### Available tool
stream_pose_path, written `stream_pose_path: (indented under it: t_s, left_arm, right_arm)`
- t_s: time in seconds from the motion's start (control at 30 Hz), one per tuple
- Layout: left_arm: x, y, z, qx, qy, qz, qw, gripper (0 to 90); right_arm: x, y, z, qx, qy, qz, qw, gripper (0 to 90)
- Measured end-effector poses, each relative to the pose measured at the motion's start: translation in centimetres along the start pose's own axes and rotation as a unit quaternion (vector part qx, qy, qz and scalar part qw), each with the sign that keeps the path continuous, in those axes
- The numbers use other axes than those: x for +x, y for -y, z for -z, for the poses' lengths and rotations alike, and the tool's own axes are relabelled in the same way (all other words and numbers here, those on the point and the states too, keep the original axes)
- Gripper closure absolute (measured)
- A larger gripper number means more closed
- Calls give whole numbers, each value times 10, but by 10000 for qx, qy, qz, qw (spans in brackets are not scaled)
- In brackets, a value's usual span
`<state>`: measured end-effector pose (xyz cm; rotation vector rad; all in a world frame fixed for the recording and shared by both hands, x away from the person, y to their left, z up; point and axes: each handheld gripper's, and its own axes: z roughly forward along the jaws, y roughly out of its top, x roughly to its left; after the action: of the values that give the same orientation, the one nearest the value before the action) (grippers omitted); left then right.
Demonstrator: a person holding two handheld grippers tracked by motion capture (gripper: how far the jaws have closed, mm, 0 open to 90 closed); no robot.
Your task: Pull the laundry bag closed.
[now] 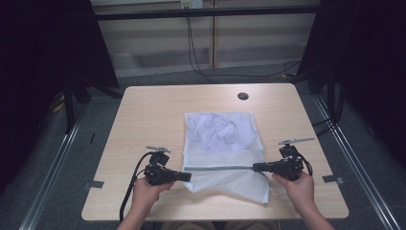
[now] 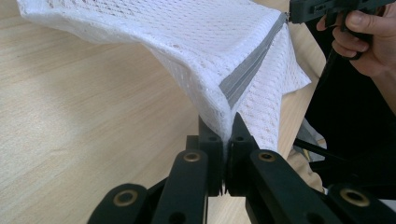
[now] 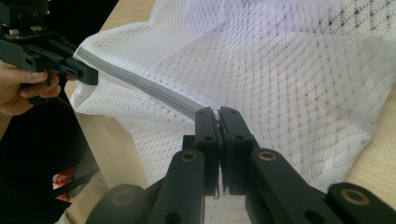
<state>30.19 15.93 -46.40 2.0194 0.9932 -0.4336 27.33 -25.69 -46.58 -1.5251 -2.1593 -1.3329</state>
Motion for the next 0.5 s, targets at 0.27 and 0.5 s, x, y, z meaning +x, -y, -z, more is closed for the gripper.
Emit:
stream_pose_path:
  t_s: [0.27,0.5]
  left_arm:
    - [0,1,2,-1,3,-21,10000,884]
    - [0,1,2,9,-51,-27,10000,884]
  right_arm:
    - [-1,0,1,6,-9,-16,10000,868]
    - [-2,0,1,-19,-13,-7,10000,867]
